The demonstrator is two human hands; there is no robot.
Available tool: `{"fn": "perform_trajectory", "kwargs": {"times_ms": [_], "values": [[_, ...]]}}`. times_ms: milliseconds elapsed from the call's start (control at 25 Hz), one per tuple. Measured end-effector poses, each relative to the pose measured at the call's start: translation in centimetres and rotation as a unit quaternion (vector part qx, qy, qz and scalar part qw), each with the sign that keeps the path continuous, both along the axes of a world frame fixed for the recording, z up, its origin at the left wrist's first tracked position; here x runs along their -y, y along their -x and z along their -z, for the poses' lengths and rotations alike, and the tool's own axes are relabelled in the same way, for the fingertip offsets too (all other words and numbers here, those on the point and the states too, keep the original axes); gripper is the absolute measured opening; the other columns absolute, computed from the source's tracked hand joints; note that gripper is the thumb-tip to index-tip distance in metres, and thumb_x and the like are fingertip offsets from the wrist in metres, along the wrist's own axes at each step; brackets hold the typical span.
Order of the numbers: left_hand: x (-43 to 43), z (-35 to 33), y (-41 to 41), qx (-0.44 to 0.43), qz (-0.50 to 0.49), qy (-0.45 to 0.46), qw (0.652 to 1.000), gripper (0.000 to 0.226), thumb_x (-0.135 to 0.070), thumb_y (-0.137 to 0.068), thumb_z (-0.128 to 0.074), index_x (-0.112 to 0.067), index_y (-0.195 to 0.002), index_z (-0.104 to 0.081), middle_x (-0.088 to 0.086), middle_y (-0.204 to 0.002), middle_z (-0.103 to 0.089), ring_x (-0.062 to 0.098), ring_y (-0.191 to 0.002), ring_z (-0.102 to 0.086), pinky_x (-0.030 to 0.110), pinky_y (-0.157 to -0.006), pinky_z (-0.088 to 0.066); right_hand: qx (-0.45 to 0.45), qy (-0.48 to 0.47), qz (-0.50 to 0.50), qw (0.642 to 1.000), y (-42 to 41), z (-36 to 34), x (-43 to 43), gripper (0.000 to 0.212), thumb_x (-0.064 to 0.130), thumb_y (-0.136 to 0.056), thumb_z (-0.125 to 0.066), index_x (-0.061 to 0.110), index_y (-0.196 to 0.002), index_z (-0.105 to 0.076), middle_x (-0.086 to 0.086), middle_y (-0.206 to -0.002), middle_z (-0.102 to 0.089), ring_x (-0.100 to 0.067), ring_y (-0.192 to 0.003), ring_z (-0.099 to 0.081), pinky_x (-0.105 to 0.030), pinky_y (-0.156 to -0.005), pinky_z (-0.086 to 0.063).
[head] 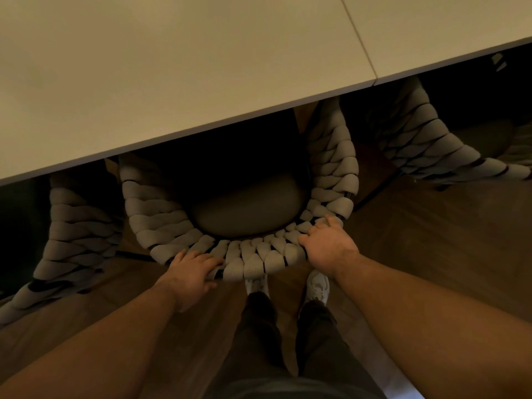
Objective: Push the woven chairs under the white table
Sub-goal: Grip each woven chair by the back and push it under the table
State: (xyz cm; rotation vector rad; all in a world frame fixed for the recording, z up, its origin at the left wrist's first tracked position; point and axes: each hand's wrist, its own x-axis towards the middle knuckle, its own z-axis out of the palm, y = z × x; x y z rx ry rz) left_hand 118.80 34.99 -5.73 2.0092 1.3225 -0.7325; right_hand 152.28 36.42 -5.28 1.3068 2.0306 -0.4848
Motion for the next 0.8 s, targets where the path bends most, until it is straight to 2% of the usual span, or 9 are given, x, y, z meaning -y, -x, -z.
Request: {"fn": "perform_trajectory", "kwargs": {"times_ms": [160, 400, 560, 800], "values": [[1.8, 0.0, -0.9, 0.011, -0.002, -0.041, 0.999, 0.064, -0.057, -0.1, -0.051, -0.039, -0.158, -0.031, -0.012, -0.162, -0.035, 0.014, -0.152, -0.022, 0.045, -0.127, 0.002, -0.008, -0.004, 0.023, 1.0, -1.8, -0.2, 1.8, 0.04, 0.021, -0.104, -0.044, 0.022, -0.144, -0.047, -0.014, -0.144, -0.054, -0.035, -0.139, -0.045, -0.058, -0.125, -0.014], [2.4, -0.1, -3.5, 0.02, 0.0, -0.039, 0.999, 0.063, -0.057, -0.1, -0.051, -0.037, -0.157, -0.033, -0.012, -0.161, -0.037, 0.015, -0.152, -0.023, 0.043, -0.124, 0.007, -0.009, -0.002, 0.048, 0.999, -4.0, -0.1, 3.9, 0.037, 0.025, -0.104, -0.045, 0.023, -0.14, -0.051, -0.011, -0.142, -0.056, -0.031, -0.139, -0.045, -0.059, -0.125, -0.012], [1.3, -0.1, -4.4, 0.041, -0.001, -0.054, 0.998, 0.059, -0.054, -0.101, -0.053, -0.036, -0.155, -0.038, -0.012, -0.157, -0.041, 0.014, -0.149, -0.027, 0.04, -0.125, 0.005, -0.015, -0.005, 0.057, 0.998, -5.2, 0.0, 2.8, 0.036, 0.03, -0.103, -0.049, 0.027, -0.139, -0.053, -0.007, -0.141, -0.057, -0.028, -0.138, -0.047, -0.059, -0.125, -0.012], [-1.9, 0.3, -5.6, 0.059, -0.011, -0.062, 0.996, 0.059, -0.055, -0.098, -0.058, -0.036, -0.152, -0.042, -0.012, -0.153, -0.045, 0.015, -0.145, -0.031, 0.043, -0.126, -0.007, 0.007, -0.005, 0.05, 0.999, -6.1, 0.0, -0.8, 0.039, 0.03, -0.102, -0.053, 0.029, -0.141, -0.053, -0.006, -0.141, -0.058, -0.029, -0.139, -0.046, -0.061, -0.124, -0.012]]}}
